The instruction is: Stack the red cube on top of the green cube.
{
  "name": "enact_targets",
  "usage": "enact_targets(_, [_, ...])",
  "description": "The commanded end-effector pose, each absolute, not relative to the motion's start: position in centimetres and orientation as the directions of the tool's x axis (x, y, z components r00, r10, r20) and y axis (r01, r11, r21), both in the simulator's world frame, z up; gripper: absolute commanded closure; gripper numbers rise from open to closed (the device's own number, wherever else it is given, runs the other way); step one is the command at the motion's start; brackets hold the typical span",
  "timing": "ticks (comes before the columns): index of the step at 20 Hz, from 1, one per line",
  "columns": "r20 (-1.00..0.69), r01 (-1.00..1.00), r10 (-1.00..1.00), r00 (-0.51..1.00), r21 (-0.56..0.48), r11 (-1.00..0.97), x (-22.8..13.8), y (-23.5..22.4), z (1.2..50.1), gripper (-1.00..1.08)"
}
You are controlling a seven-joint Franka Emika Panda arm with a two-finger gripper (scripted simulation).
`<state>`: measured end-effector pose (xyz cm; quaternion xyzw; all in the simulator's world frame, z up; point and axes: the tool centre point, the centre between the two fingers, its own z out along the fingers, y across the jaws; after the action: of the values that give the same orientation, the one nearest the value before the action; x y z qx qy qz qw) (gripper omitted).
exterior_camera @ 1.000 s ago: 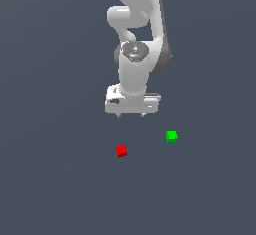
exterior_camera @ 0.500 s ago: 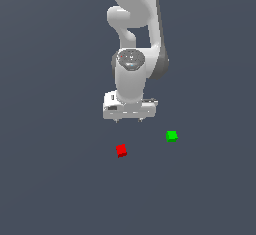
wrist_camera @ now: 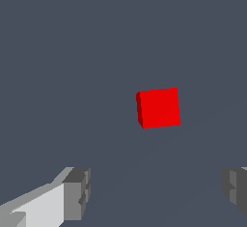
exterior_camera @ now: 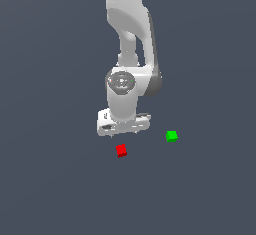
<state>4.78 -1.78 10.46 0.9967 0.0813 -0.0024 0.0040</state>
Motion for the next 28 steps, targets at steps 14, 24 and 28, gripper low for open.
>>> enact_targets(14, [0.0, 0.257, 0.257, 0.967, 0.0, -0.967, 9.1, -3.1, 6.9, -0.92])
enact_targets(24, [0.0, 0.256, 0.256, 0.967, 0.0, -0.967, 9.2, -3.1, 6.9, -0.92])
enact_targets(28, [0.0, 0.256, 0.256, 0.967, 0.0, -0.967, 9.1, -3.1, 6.0, -0.92])
